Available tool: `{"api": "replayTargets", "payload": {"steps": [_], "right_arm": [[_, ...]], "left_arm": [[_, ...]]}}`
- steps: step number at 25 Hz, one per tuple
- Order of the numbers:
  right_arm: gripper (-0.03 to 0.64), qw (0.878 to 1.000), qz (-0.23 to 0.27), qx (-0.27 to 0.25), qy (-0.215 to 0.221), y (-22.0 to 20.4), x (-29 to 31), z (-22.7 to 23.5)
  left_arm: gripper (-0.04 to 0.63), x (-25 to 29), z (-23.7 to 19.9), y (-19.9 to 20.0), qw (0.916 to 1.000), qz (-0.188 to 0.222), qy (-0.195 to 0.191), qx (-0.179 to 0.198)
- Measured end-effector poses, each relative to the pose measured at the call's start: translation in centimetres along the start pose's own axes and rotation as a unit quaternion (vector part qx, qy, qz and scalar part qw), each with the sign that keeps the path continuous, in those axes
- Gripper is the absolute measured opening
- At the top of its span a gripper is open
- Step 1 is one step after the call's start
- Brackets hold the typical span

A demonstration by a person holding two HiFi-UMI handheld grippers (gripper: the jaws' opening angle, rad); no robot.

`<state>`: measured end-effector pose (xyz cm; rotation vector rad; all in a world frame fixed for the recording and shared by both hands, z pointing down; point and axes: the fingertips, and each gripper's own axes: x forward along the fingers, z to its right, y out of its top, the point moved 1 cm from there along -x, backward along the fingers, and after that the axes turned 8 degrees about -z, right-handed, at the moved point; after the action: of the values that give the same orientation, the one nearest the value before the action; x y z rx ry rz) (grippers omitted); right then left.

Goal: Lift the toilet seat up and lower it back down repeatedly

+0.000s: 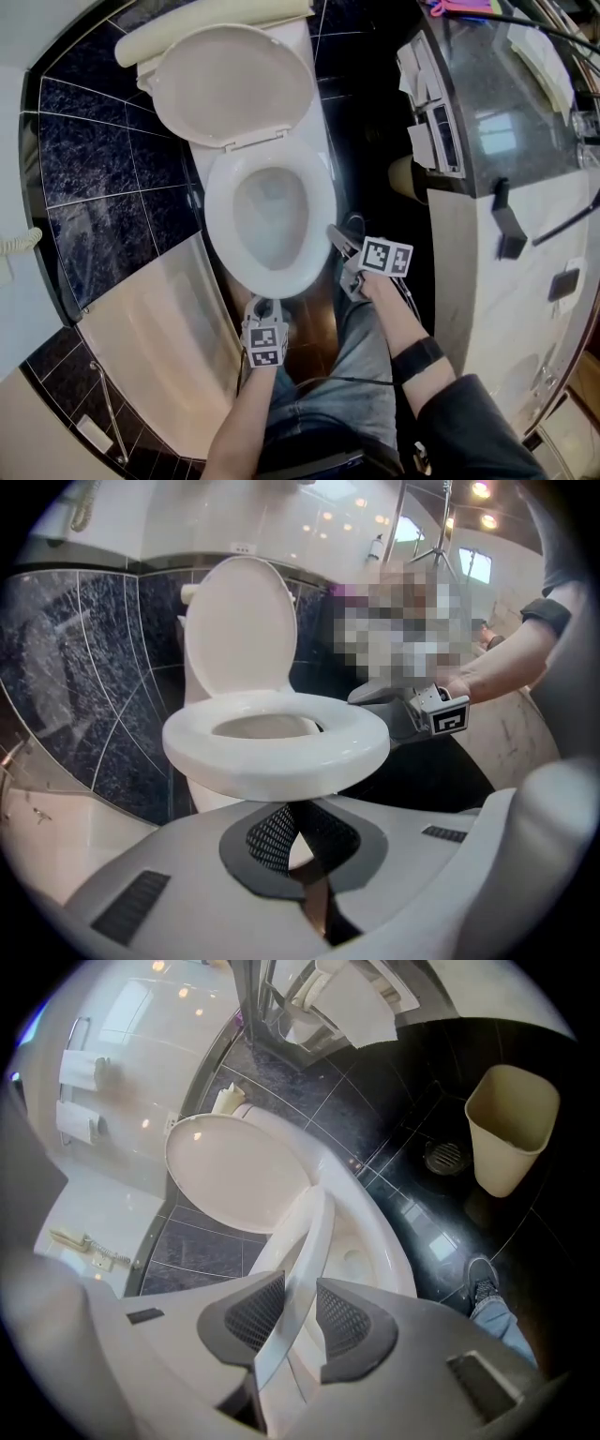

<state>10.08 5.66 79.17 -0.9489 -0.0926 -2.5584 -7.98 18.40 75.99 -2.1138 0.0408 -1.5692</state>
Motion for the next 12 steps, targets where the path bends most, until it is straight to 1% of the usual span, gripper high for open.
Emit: {"api": "replayTargets", "payload": {"steps": [5, 9, 12], "right_arm": [[0.138, 1.0, 0.009, 0.005, 0.011, 1.7, -1.2, -2.7], [0.141, 0.999, 0.02, 0.015, 0.022, 3.8, -2.3, -5.3], [0.141, 0.999, 0.033, 0.026, 0.026, 5.6, -3.1, -7.2]], "left_arm": [[-0.003, -2.3, -0.9, 3.5, 0.9989, 0.029, 0.027, -0.025], [-0.003, -4.2, -1.5, 7.7, 0.9974, 0.058, 0.036, -0.022], [-0.003, -5.5, -2.1, 11.7, 0.995, 0.089, 0.042, -0.018]]}}
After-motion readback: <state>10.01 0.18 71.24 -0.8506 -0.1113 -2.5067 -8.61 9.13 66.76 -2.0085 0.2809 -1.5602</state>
